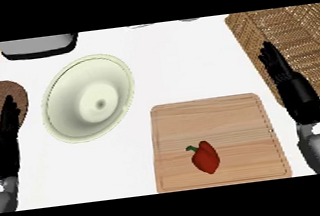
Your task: Pick the bell pepper from the cutting board and place it in the basket
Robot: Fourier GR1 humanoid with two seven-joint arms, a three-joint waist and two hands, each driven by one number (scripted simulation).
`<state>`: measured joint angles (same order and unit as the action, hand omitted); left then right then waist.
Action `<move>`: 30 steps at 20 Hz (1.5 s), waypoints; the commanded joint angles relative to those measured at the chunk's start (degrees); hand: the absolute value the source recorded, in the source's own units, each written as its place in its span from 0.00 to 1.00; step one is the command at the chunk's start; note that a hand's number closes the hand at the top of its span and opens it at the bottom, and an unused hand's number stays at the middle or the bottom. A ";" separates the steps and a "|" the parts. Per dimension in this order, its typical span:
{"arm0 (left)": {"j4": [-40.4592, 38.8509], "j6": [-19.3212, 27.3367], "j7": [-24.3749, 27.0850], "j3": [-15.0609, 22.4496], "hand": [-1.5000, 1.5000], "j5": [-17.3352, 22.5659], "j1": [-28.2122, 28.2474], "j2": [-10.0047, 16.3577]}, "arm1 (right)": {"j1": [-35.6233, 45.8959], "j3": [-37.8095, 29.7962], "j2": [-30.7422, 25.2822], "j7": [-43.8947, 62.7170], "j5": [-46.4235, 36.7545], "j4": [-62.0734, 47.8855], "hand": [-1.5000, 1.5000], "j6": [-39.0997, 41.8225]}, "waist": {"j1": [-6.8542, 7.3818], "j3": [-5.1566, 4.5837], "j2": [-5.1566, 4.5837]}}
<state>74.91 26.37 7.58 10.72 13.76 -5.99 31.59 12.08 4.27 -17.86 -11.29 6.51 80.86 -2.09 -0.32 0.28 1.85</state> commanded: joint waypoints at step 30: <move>1.30 -13.75 -14.75 0.20 0.50 7.95 -6.27 -1.62 | 28.76 25.45 -4.19 23.82 -27.02 33.00 0.00 36.44 | -0.20 -0.44 -1.34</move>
<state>76.04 11.82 -6.86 10.07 22.93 -12.40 30.68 34.38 33.86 -19.73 4.40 -17.80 113.41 31.16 -0.79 -0.19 0.69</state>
